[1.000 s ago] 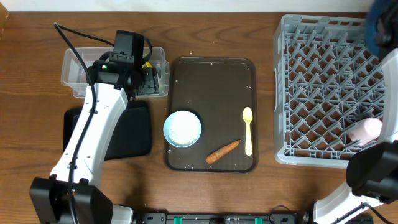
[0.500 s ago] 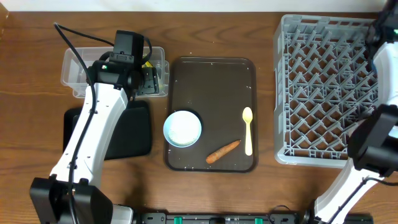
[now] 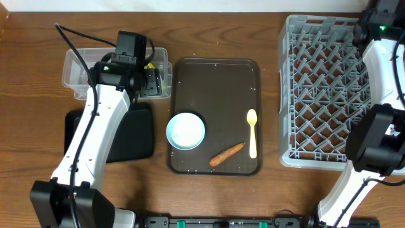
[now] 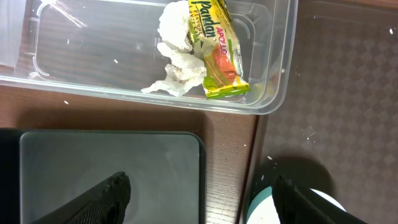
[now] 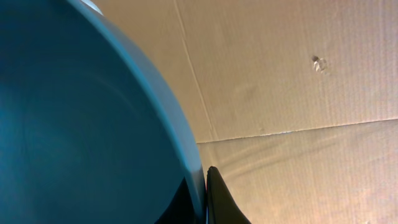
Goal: Sort waste into correct bins and load items into the dishwasher rack
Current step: 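Carry the blue plate with the right gripper into the dish rack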
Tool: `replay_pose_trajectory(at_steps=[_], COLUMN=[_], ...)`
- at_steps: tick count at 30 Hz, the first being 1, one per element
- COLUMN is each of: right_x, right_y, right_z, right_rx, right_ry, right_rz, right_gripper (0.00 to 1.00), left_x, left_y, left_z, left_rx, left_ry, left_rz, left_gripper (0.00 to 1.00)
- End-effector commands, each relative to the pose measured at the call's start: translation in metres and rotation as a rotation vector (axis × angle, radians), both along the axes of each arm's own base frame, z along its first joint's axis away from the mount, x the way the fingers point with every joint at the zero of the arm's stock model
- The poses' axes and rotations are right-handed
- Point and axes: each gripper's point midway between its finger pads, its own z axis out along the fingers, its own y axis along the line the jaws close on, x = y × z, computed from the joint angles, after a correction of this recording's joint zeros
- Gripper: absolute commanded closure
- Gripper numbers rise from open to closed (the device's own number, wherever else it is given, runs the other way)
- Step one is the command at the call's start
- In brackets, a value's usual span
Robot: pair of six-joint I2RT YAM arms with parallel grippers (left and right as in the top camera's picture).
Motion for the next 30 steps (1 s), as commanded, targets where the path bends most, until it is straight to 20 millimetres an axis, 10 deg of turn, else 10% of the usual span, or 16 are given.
replay_pose_trajectory(at_steps=[1,8,14,24,30], right_x=[0.013,0.009,0.006,-0.004,0.002], right_y=[0.022,0.061,0.092,0.111,0.191], right_z=[-0.022,-0.065,-0.095,-0.019,0.015], right_rx=[0.042,0.238,0.478,0.555,0.901], right_ry=[0.026,0.044,0.011,-0.155,-0.245], right_rz=[0.056,0.111,0.155,0.265,0.588], right_gripper=[0.97,0.64,0.57,0.25,0.14], left_x=[0.001,0.002,0.001,0.002,0.002], left_y=[0.003,0.003,0.003,0.003,0.003], left_z=[0.005,0.005,0.005,0.005,0.005], left_rx=[-0.001,0.000,0.000,0.000,0.000], left_ry=[-0.013,-0.013,-0.013,-0.013,-0.013], left_rz=[0.020,0.020,0.020,0.020,0.020], left_gripper=[0.25,0.25,0.24,0.24,0.24])
